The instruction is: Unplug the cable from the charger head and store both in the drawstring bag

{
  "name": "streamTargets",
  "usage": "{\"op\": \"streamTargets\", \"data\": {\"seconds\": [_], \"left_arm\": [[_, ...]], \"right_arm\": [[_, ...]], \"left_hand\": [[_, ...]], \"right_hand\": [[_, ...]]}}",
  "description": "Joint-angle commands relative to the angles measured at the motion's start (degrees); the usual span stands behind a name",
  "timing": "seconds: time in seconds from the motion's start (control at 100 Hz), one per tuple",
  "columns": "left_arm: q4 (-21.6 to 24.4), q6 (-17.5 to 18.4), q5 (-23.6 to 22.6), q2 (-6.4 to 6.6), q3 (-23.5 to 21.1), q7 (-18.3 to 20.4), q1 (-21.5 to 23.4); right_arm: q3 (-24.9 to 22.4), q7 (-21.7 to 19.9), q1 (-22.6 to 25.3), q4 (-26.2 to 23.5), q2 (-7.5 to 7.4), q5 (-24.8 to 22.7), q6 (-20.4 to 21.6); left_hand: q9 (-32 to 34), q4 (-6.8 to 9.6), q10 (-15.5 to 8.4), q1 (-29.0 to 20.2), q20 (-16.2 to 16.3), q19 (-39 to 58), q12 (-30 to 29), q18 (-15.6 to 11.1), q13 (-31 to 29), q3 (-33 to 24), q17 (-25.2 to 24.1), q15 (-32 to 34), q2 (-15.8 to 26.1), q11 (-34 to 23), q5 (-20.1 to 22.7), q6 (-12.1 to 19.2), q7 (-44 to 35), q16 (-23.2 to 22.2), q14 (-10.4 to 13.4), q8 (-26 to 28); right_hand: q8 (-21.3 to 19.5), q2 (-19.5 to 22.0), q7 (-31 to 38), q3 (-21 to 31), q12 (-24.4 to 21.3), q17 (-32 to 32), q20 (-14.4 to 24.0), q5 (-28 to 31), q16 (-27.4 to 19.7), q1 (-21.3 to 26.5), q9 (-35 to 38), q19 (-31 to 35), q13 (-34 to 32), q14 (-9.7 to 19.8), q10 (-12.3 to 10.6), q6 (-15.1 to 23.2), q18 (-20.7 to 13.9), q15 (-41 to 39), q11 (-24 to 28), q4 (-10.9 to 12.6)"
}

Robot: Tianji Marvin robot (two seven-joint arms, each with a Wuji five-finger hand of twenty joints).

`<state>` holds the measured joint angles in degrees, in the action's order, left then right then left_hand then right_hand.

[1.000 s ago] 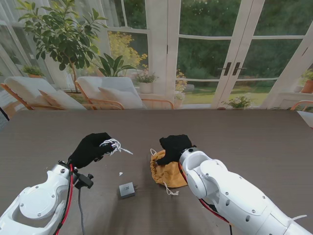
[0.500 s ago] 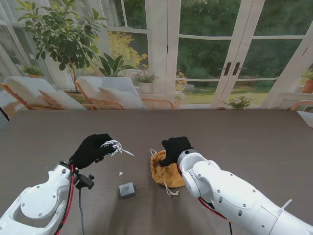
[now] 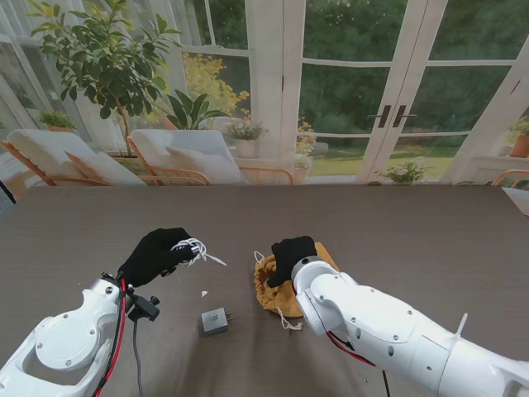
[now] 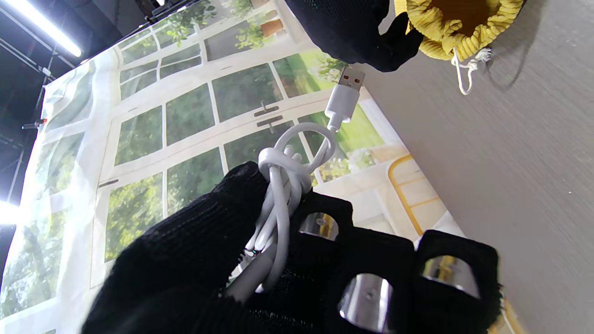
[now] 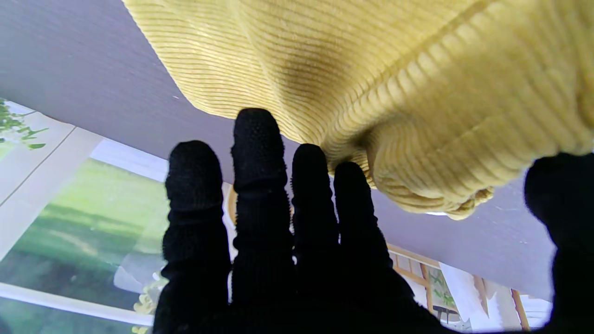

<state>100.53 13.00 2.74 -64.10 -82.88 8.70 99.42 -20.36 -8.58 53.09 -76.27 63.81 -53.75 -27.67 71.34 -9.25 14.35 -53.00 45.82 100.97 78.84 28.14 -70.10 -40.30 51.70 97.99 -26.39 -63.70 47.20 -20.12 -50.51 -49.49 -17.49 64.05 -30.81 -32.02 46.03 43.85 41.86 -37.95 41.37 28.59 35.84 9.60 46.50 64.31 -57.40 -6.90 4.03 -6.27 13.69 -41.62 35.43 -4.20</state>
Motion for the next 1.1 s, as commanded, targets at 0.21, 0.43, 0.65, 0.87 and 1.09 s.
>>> {"op": "streamTargets", "data": {"seconds": [0.21,0.43,0.65,0.87,1.09], "left_arm": [[0.5,-0.7,-0.2,-0.12,0.0,0.8,0.7],[0.4,-0.8,0.0,-0.08,0.1,1.0,0.6],[0.4,-0.8,0.0,-0.08,0.1,1.1,0.8],[0.5,-0.9,0.0,-0.09,0.0,1.0,1.1],[0.7,-1.0,0.0,-0.14,-0.1,0.7,1.4]], "right_arm": [[2.1,-0.3,-1.4,1.8,1.0,0.4,-2.6],[3.3,-0.6,-1.9,2.1,1.08,0.2,-3.6],[5.5,-1.6,-2.7,2.0,1.13,0.0,-4.8],[8.0,-2.5,-3.9,2.4,1.88,1.9,-6.6],[9.5,-2.0,-4.8,4.2,3.03,3.5,-6.8]], "left_hand": [[2.5,7.38,1.0,-10.9,1.0,4.5,1.2,1.7,-2.2,-9.1,-0.2,3.9,9.7,-1.7,6.3,7.6,-25.0,-0.5,0.0,4.1],[2.4,7.37,1.1,-11.0,1.0,4.4,1.2,1.7,-2.2,-9.1,-0.3,3.8,9.7,-1.7,6.3,7.6,-25.0,-0.5,-0.1,4.1],[2.4,7.37,1.1,-11.0,1.1,4.4,1.1,1.7,-2.2,-9.1,-0.3,3.8,9.6,-1.6,6.3,7.6,-24.9,-0.6,-0.1,4.1],[2.4,7.34,1.1,-11.0,1.1,4.4,1.1,1.8,-2.1,-9.1,-0.3,3.7,9.6,-1.6,6.3,7.6,-24.9,-0.6,-0.2,4.0],[2.4,7.33,1.2,-11.0,1.1,4.3,1.1,1.8,-2.1,-9.1,-0.4,3.7,9.7,-1.6,6.3,7.5,-24.8,-0.6,-0.3,4.0]], "right_hand": [[0.8,2.2,2.3,-1.7,0.5,4.0,-0.1,1.9,0.5,7.9,2.5,5.3,-4.5,0.6,2.5,-2.2,0.3,-3.0,2.3,2.5],[1.1,1.9,2.7,-1.8,0.4,2.0,-0.3,3.2,0.7,8.7,4.1,7.1,-6.7,1.0,3.0,-2.8,0.5,-4.1,2.8,3.3],[2.5,-0.9,1.2,1.6,0.2,2.7,-1.0,1.3,0.5,2.4,2.0,6.9,-5.4,0.0,4.2,-4.9,1.5,-3.7,2.1,2.5],[2.7,3.5,1.9,0.5,0.0,1.3,-0.7,2.9,0.8,6.9,3.8,8.1,-6.9,-0.3,4.2,-4.2,2.1,-4.4,2.5,3.2],[8.8,10.5,10.5,-8.1,1.3,-4.7,-0.9,9.9,2.0,24.3,14.3,13.5,-14.7,2.6,2.2,-1.4,0.7,-10.2,5.2,4.7]]}}
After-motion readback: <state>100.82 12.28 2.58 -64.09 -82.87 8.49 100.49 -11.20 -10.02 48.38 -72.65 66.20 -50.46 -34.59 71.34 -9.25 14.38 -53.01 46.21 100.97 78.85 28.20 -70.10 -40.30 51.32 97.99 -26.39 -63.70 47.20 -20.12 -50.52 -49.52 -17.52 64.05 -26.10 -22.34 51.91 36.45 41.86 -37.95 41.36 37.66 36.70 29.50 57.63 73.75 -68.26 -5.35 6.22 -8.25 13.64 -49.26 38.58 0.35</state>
